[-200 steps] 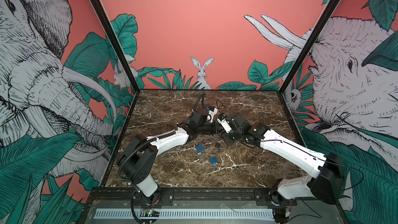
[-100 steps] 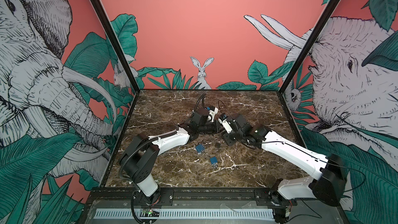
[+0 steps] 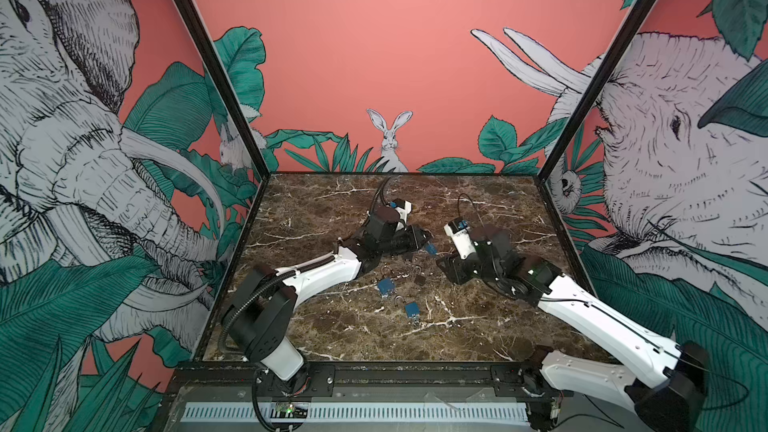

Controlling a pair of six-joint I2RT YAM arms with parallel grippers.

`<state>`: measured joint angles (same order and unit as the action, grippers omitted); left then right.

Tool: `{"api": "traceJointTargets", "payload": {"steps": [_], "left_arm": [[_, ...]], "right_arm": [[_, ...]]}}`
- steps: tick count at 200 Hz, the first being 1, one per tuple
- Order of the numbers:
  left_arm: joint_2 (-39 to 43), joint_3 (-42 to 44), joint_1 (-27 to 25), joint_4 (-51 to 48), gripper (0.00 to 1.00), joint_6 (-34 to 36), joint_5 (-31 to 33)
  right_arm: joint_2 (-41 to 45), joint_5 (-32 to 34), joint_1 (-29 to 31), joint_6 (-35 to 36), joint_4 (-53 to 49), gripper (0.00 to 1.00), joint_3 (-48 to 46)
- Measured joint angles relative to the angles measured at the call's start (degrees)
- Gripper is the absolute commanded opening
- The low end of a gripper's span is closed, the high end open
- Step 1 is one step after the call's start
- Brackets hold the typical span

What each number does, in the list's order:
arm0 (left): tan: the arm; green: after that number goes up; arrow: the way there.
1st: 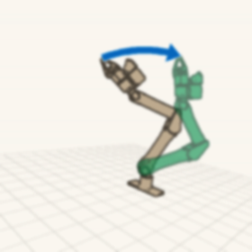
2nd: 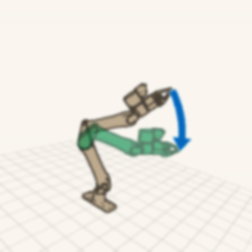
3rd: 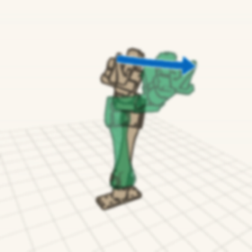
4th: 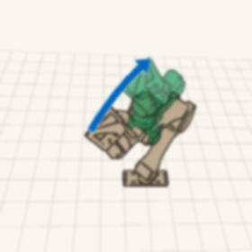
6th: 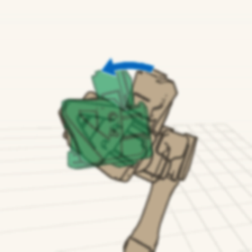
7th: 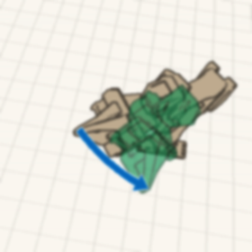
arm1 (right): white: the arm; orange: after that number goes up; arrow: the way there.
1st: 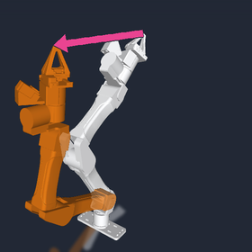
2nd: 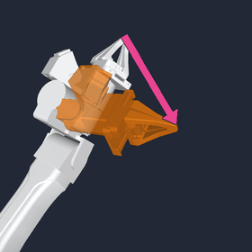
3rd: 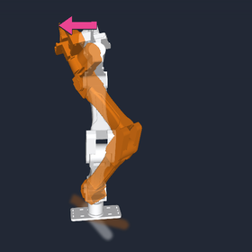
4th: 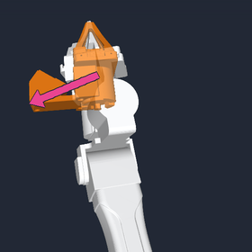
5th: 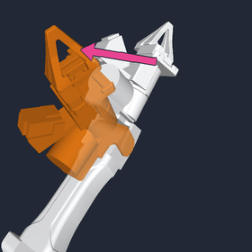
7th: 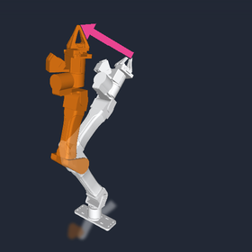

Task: Lock with the key

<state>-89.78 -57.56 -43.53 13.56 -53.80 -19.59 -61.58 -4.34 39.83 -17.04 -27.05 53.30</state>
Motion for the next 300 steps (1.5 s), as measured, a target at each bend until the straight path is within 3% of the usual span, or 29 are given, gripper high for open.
{"api": "traceJointTargets", "payload": {"steps": [31,64,159,238,300], "left_arm": [[1.57,-0.57,0.0,-1.42,0.0,-0.61,1.11],[1.68,-2.38,0.02,-4.72,0.0,-2.05,1.77],[1.16,-7.45,0.07,-6.67,0.0,-9.97,1.77],[-0.9,-9.38,0.07,-7.1,0.0,-13.81,-0.11],[-1.2,-10.01,0.07,-7.02,0.0,-14.93,-0.74]], "right_arm": [[1.86,-6.95,-7.54,-2.51,3.37,0.55,-1.14],[2.05,-11.39,-10.27,-4.15,7.15,0.54,-3.13],[-2.69,-18.38,-11.13,-3.23,12.92,0.45,-2.69],[-6.23,-19.56,-11.13,-0.5,15.02,0.41,-0.02],[-9.11,-19.65,-11.13,0.9,15.93,0.32,0.46]]}}
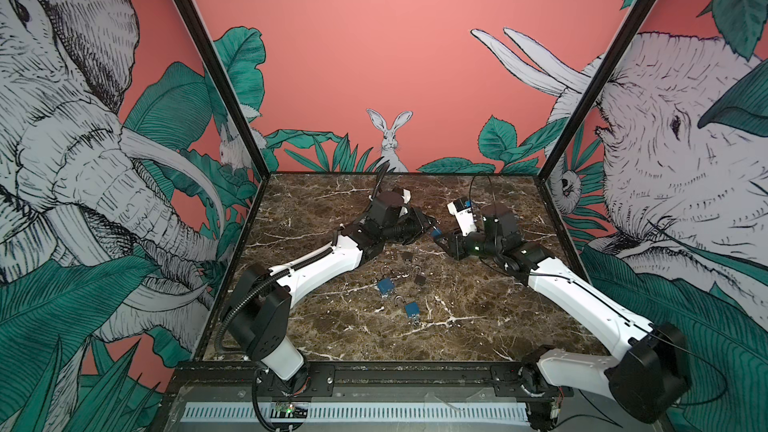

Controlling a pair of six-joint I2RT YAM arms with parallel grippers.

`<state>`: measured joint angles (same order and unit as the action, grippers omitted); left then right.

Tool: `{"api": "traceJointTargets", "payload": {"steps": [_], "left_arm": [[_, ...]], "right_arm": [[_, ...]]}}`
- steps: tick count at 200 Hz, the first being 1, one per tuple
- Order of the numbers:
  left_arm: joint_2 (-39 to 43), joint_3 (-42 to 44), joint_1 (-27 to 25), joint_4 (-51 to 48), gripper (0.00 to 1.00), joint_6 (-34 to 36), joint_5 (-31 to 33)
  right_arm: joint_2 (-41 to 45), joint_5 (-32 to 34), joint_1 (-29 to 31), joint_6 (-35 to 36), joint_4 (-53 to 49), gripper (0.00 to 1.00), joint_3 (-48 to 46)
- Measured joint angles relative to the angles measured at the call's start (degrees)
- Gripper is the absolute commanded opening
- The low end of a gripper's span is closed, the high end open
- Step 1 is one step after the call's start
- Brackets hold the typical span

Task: Lock with the key

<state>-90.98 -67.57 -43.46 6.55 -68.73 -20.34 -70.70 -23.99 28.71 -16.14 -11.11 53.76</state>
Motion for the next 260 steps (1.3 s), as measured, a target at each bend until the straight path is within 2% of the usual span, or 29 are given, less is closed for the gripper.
{"api": "traceJointTargets", "payload": {"steps": [30,118,147,167,244,260], "left_arm": [[0.0,0.0,0.0,0.07,0.0,-0.5,-0.24],[-0.13,0.0,0.0,1.11,0.0,-1.53,-0.26],[-0.33,0.0,0.04,1.53,0.0,-1.97,-0.2],[-0.66,0.0,0.24,1.86,0.0,-2.32,-0.42],[-0.7,0.83,0.26,4.59,0.0,-2.64,-0.48],[-0.02,1.73,0.26,5.66,0.22,-2.36,-0.5]], "right_arm": [[-0.61,0.24,0.0,0.31,0.17,0.28,0.02],[-0.98,0.9,0.0,0.31,1.51,0.29,0.57],[-1.2,0.68,0.02,0.66,1.7,0.17,0.57],[-1.25,-0.44,0.35,1.42,1.75,0.0,0.61],[-0.04,-0.42,0.24,1.14,1.22,0.0,0.61],[0.96,-0.5,0.24,1.07,0.02,0.0,0.59]]}}
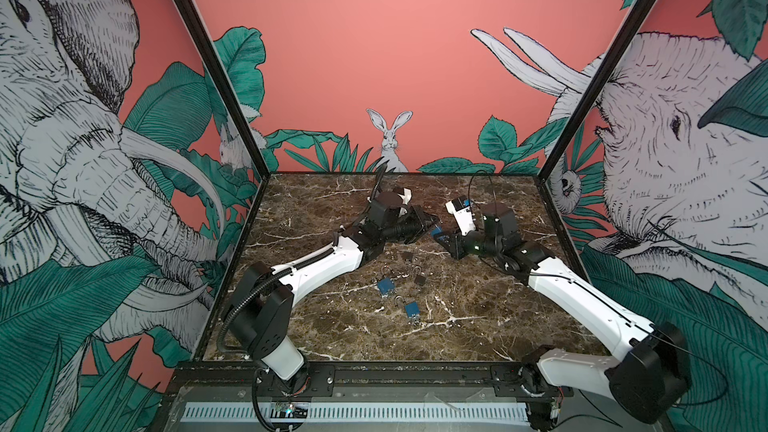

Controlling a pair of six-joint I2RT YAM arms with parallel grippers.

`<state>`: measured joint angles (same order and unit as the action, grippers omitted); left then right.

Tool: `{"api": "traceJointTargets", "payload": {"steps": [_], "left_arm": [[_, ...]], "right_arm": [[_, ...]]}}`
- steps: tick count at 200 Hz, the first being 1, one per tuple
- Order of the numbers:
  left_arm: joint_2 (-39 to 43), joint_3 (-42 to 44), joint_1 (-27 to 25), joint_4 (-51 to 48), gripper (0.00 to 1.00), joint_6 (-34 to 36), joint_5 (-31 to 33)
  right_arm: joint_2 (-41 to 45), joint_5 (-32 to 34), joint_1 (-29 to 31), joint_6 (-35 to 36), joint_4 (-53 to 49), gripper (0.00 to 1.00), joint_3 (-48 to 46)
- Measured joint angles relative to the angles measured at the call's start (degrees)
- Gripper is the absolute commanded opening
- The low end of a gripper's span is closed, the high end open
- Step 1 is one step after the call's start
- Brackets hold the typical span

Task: Lock with the key

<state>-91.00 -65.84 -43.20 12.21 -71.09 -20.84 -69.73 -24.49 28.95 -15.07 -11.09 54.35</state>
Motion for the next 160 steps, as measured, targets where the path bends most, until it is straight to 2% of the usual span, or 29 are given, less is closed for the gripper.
{"api": "traceJointTargets", "payload": {"steps": [16,43,76,97,131,160], "left_arm": [[1.49,1.33,-0.09,0.02,0.36,1.25,0.59],[5.84,3.41,1.07,-2.08,0.47,4.85,2.78],[13.09,4.61,2.19,-7.76,0.49,13.94,6.4],[16.09,4.61,2.14,-9.29,0.49,21.31,6.25],[17.73,5.4,2.14,-9.73,0.49,32.89,1.75],[18.16,9.31,2.14,-8.35,0.5,38.29,-1.62]], "right_arm": [[1.9,0.04,0.07,-0.85,-1.64,0.0,-0.09],[6.19,-0.22,-0.24,-1.97,-4.61,0.0,-0.81],[10.75,-1.75,-0.22,-2.84,-8.44,0.0,-1.73],[12.02,-3.48,-0.22,-2.99,-10.34,0.0,-2.4],[12.0,-5.64,0.5,-2.93,-13.09,0.0,-3.98],[10.62,-7.26,1.49,-2.89,-13.53,0.0,-5.14]]}}
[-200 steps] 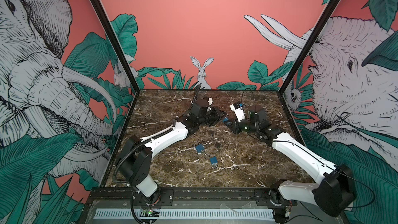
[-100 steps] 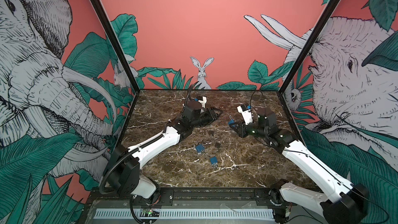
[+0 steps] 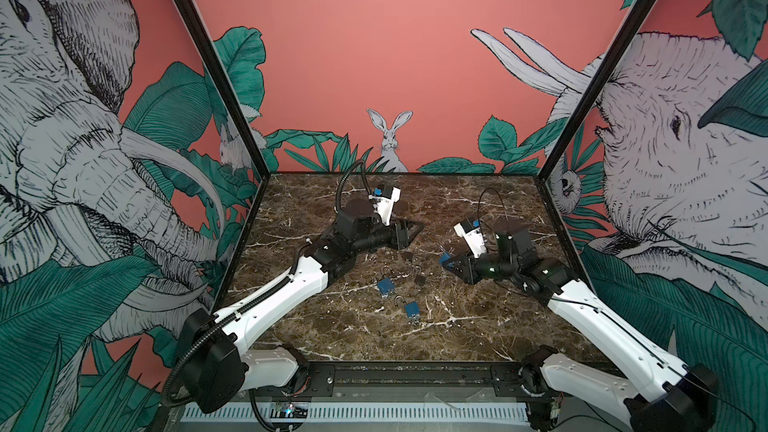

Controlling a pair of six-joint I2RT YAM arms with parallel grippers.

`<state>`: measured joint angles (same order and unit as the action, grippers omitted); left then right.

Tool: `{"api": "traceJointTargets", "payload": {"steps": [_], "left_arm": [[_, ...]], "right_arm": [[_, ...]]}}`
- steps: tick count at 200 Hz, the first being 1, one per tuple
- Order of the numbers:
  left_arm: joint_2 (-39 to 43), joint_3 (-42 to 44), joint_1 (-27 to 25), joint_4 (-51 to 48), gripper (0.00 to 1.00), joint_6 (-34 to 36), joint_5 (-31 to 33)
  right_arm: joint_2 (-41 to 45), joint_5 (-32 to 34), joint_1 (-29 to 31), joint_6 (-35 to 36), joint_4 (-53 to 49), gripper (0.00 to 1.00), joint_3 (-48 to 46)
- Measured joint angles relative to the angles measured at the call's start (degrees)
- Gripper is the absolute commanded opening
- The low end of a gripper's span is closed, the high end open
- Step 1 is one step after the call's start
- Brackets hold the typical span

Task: Lock with the key

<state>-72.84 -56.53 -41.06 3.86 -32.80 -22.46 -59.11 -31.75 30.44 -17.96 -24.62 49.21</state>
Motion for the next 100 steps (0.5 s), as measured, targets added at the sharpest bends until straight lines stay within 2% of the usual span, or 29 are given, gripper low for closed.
{"api": "traceJointTargets", "payload": {"steps": [42,100], "left_arm": [[-0.15,5.75,0.0,4.26,0.51,3.19,-4.17],[-4.96,5.86,0.0,10.49,0.5,3.39,-11.87]], "right_arm": [[-2.05,-2.75,1.57,-0.11,0.98,0.0,-2.38],[-2.34,-8.63,1.84,-3.72,5.55,0.0,-4.09]]}}
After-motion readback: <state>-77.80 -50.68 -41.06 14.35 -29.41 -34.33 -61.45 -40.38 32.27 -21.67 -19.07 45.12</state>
